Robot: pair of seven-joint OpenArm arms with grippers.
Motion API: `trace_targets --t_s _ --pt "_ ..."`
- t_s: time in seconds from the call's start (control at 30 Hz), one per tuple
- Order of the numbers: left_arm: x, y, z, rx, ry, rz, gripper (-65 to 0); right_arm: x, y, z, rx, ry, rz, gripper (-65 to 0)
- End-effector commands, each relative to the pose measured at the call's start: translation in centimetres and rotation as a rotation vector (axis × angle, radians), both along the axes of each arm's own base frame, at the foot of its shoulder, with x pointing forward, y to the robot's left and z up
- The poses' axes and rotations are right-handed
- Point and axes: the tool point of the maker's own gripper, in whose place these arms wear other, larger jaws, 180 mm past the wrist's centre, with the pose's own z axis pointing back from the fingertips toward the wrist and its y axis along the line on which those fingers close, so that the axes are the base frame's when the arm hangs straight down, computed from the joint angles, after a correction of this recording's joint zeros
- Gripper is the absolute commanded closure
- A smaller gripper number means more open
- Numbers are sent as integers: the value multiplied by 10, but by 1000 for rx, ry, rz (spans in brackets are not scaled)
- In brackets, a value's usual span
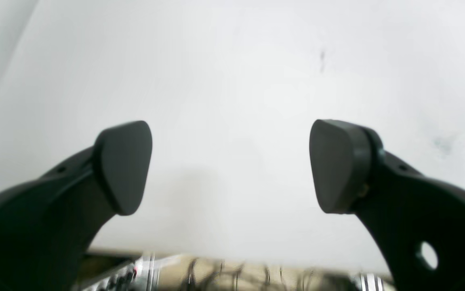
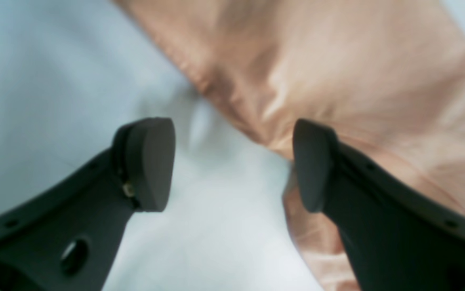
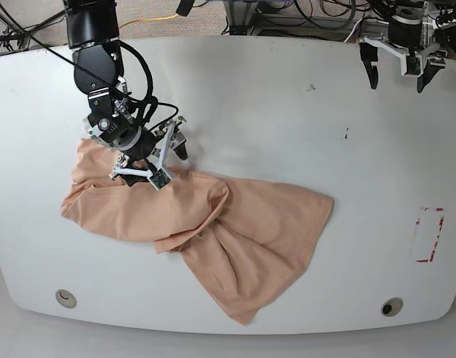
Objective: Fold the T-shirt properly
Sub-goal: 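Lower the right gripper onto the bunched shirt and pinch the fabric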
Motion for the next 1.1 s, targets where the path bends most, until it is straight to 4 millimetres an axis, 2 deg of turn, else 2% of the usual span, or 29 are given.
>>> trace_targets --t_s 0.0,0.1,0.3,0.5,0.6,0.7,0.8,0.9,0.97,1.07 --pt "11 0 13 12 -61 -7 -579 15 -1 9 8 -46 15 -434" --pt "18 0 17 12 -84 -7 -579 20 4 -1 20 -40 36 -433" --pt "21 0 19 12 -93 -10 -579 25 -7 -15 23 -23 19 -431" --pt "35 -1 26 13 -135 -12 -579 40 -14 -18 46 -40 -2 -430" --pt "36 -1 27 12 -138 -11 -579 41 -19 -25 51 -31 -16 -430" --pt "38 -1 27 10 -142 -12 -579 45 -19 -22 68 -50 -18 -430" --pt "50 -8 32 -3 -176 -24 -579 49 -21 -21 68 -53 -24 -419" --pt "53 -11 28 -12 -154 -28 -579 50 -20 -20 69 -58 -20 -336" --pt "53 -11 22 -15 -114 -20 -579 50 -20 -19 69 -58 -21 -235" --pt "66 -11 25 -19 -116 -11 -579 50 -20 -19 68 -59 -21 -128"
